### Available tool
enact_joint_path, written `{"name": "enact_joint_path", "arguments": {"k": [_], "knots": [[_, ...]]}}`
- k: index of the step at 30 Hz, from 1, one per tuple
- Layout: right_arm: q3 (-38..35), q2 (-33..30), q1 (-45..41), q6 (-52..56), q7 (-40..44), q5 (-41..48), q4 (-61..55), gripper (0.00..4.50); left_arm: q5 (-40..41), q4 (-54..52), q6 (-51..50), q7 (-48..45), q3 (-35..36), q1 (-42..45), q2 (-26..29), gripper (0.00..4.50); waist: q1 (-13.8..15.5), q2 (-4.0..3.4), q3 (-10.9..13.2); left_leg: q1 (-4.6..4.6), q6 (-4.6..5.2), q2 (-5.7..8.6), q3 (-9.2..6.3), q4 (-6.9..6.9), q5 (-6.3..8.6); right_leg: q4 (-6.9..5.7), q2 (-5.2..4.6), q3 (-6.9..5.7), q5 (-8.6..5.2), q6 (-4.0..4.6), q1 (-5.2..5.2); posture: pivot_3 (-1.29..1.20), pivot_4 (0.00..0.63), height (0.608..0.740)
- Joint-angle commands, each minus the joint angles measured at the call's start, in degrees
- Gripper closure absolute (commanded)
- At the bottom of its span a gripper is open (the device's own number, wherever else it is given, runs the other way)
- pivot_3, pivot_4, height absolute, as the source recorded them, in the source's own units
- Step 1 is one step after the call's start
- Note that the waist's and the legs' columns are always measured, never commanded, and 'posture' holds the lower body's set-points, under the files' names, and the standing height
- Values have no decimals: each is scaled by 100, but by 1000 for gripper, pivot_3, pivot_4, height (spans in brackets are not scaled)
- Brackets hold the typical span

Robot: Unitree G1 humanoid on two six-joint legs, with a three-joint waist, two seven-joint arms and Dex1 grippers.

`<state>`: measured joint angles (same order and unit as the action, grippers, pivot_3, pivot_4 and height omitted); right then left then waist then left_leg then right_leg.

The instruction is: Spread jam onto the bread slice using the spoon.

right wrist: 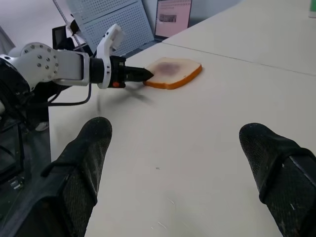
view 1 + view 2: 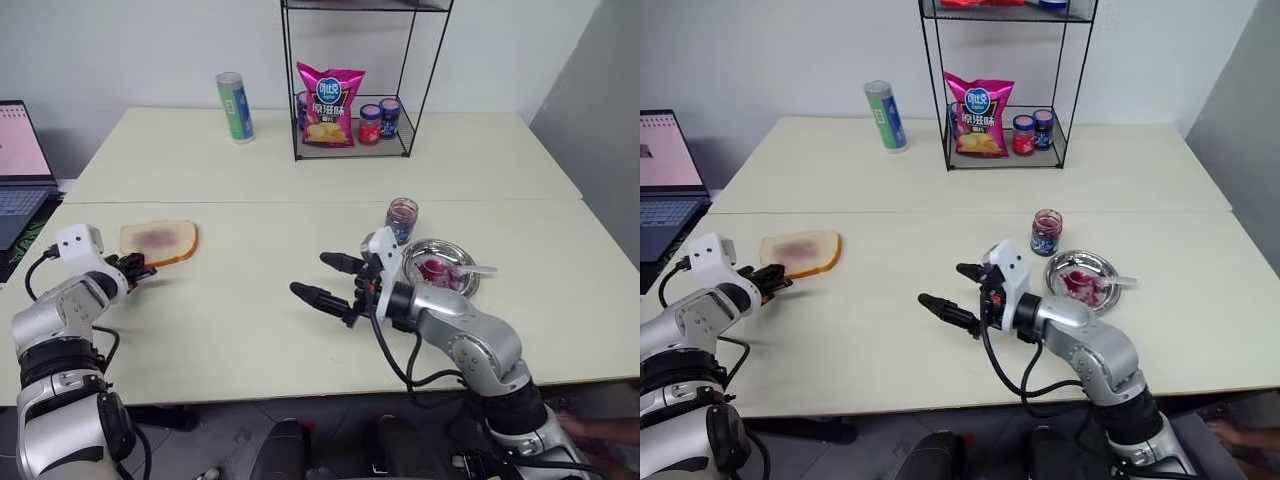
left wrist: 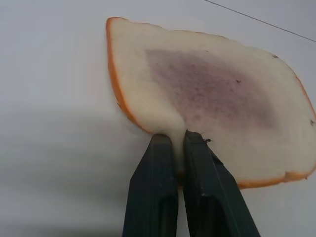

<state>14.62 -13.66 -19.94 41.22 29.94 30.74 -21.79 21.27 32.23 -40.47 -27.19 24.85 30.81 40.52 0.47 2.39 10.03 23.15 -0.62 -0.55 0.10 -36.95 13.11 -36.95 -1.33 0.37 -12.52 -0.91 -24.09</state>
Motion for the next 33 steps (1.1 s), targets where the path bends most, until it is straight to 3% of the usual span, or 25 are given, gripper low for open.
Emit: {"name": "enact_joint_path", "arguments": {"k": [1,8,15,18,22,26,33], "knots": [[-465,-236,221,271,89,477,-643,0,802,-1884,-853,-1234,-482,-216,304,4490,-2,3,1,6,0,0,-3,0,0,3,-1,-1,1,3,-2,0,150,740],[-1047,-846,626,980,218,1442,-1323,0,1989,-3866,-1940,-2744,-939,-631,1088,4490,-118,-4,9,6,-3,-6,1,13,2,-4,2,2,-33,18,-15,0,150,740],[-1231,-1279,969,1413,196,2072,-1682,0,1444,-4053,-1314,-3409,-2240,-691,1260,4490,-144,-11,14,-16,-2,-13,-2,28,2,-9,19,-1,-59,45,-4,0,150,740],[-1191,-1292,1081,1393,48,2070,-1759,0,674,-3757,-413,-3595,-3110,-601,1060,4490,-140,-12,13,-15,-2,-12,2,28,2,-4,22,4,-59,43,-3,0,150,740],[-1104,-1269,1233,1309,-120,1967,-1823,0,-479,-2447,1089,-3257,-3841,-33,319,4490,-51,-11,13,-11,-2,-8,7,24,2,-1,21,11,-56,36,-3,0,150,740],[-1075,-1272,1337,1222,-231,1877,-1866,0,-1017,-1371,1920,-2941,-3848,572,-179,4490,-42,-9,13,2,-2,-7,5,2,2,-3,25,16,-48,22,-6,0,150,740],[-1028,-1235,1441,1089,-331,1787,-1880,0,-1681,-735,3134,-3193,-4127,794,-348,4490,-66,-8,12,11,0,-9,9,3,3,1,26,20,-28,-11,-13,0,150,740]]}}
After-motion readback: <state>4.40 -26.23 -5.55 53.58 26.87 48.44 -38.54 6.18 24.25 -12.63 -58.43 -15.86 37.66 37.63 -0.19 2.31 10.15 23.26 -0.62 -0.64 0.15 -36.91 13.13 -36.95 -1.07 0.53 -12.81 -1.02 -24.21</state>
